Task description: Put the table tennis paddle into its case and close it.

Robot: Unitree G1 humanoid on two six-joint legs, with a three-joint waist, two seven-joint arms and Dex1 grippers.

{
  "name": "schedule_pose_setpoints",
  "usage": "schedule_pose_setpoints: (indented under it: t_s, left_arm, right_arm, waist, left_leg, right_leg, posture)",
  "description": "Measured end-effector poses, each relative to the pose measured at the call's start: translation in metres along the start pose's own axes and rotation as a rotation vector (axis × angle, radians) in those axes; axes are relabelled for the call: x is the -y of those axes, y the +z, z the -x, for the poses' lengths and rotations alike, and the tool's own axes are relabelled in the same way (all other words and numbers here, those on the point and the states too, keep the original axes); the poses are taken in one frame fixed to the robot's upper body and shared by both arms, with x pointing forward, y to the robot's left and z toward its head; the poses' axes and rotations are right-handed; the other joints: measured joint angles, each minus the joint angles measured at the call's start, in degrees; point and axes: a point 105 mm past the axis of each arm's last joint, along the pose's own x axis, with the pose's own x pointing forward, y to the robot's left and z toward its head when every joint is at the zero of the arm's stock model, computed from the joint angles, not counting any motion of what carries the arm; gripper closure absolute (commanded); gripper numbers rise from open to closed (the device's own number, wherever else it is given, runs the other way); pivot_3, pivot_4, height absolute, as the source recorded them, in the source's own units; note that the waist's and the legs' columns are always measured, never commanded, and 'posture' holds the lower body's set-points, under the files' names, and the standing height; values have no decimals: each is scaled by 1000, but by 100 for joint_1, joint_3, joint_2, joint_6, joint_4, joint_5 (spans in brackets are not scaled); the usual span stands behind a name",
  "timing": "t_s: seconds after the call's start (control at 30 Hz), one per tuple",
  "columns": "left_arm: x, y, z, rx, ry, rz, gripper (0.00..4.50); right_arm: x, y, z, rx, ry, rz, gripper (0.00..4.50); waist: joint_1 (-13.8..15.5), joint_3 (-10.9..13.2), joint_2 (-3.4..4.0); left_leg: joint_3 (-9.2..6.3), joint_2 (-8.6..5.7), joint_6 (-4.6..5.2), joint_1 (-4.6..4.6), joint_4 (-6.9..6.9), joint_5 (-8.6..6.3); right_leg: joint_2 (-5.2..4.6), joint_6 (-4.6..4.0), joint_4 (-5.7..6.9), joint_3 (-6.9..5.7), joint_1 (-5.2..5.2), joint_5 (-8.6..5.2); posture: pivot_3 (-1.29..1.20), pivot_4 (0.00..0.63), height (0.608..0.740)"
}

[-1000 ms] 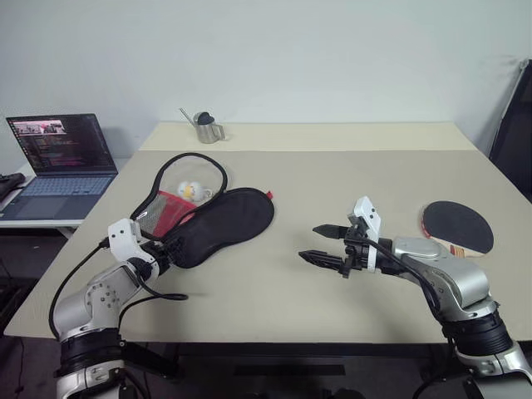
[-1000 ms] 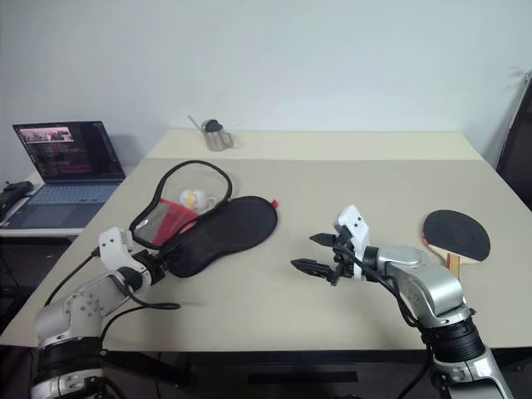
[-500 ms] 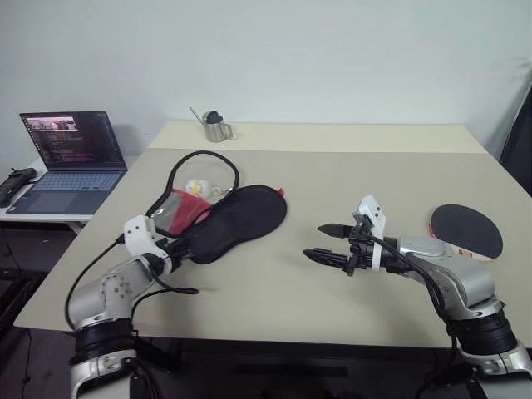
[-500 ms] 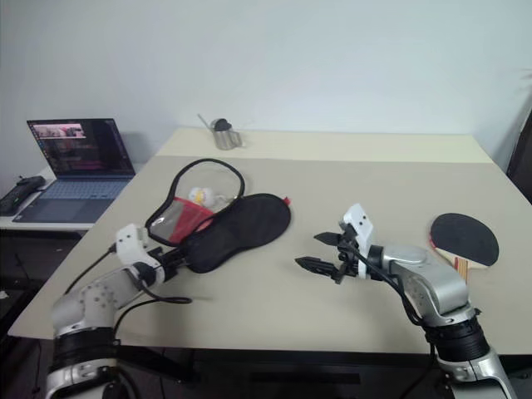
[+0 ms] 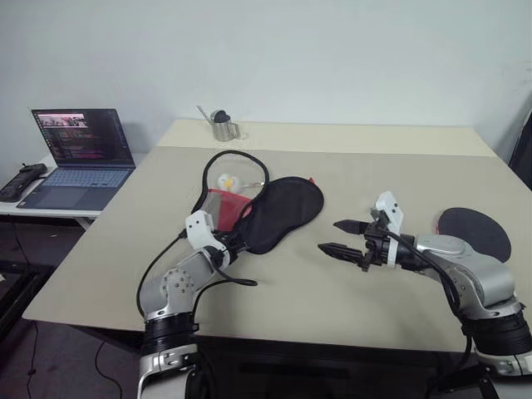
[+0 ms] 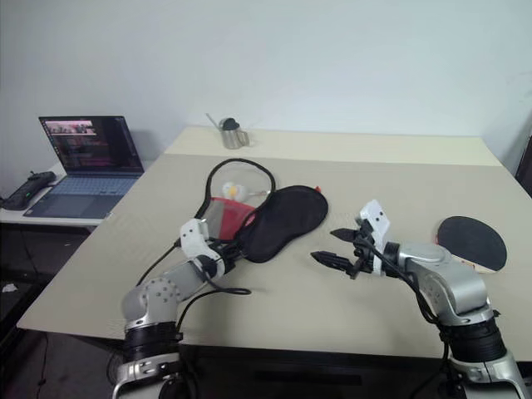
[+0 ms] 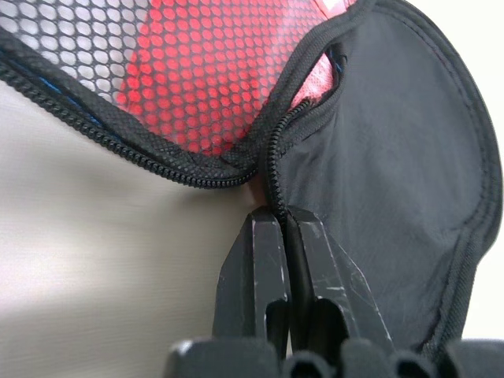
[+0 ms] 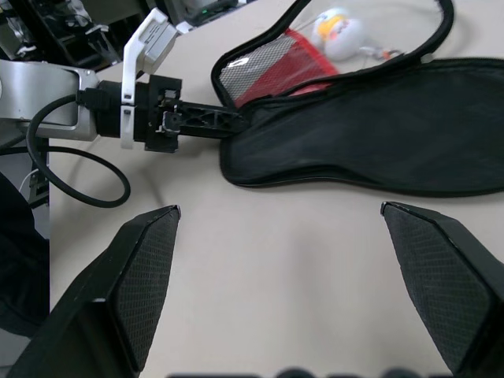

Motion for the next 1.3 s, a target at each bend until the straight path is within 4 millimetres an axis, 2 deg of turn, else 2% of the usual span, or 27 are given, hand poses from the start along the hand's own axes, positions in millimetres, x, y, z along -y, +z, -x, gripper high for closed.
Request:
schedule_pose_setpoints:
  t_s: [0.17, 0.3, 0.5, 0.63, 0.7, 0.87, 1.0, 1.13, 1.3]
  left_arm:
    - [31, -13, -14, -55, -72, -31, 4469]
    - [48, -22, -16, -87, -135, -74, 3446]
    - [50, -22, -7, -86, -186, -183, 1342]
    - [28, -22, 17, -89, -216, -357, 1342]
    - [15, -15, 27, -64, -228, -410, 1342]
    - [29, 29, 48, 108, -368, -516, 1342]
    - [29, 60, 66, 192, -419, -592, 1342]
    - [31, 76, 85, 191, -518, -658, 1342]
    - [35, 90, 98, 179, -592, -714, 1342]
  right_arm:
    - [1, -1, 1, 0, -14, -1, 0]
    - [2, -1, 2, 2, -24, -3, 0]
    - [2, -3, 3, -1, -30, -8, 0]
    - [4, -2, 2, 10, -56, -15, 0]
    - [6, -1, -1, 23, -77, -27, 0]
    - [9, 8, -17, 37, -108, -45, 0]
    - [10, 4, -33, 6, -127, -111, 0]
    - [21, -5, -52, -46, -215, -168, 0]
    - [35, -20, -66, -115, -327, -222, 0]
  waist:
    - [-5, 3, -5]
    - [-38, 6, -10]
    - [-153, 8, -12]
    - [-259, 8, -12]
    - [-277, 9, -12]
    - [-270, 11, -16]
    - [-289, 11, -16]
    - [-311, 12, -16]
    - [-319, 13, -14]
  left_leg:
    - [20, 0, 0, 0, -1, 0]
    - [29, 0, -1, 0, -4, 0]
    - [35, 2, -2, 5, -6, -1]
    - [38, 6, -3, 8, -14, -1]
    - [32, 9, -3, 7, -11, -1]
    - [27, 10, -1, 6, -8, -1]
    - [15, 10, -1, 5, -13, -1]
    - [11, 9, -2, 2, -15, -1]
    - [5, 8, -1, 2, -15, -1]
  right_leg:
    - [3, 0, -2, 1, -1, 0]
    - [5, 0, -5, 6, -4, 0]
    - [8, 0, -4, 14, -4, 0]
    - [15, -2, -2, 21, -9, 0]
    - [14, -3, 0, 20, -10, 0]
    - [10, -4, 1, 19, -8, 2]
    - [11, -5, -3, 20, -12, 2]
    - [11, -5, -2, 26, -20, 2]
    - [12, -6, 3, 25, -25, 2]
  posture:
    - [0, 150, 740]
    - [0, 150, 740]
    - [0, 150, 740]
    - [0, 150, 740]
    - [0, 150, 740]
    - [0, 150, 740]
    - [0, 150, 740]
    - [0, 150, 740]
    - [0, 150, 740]
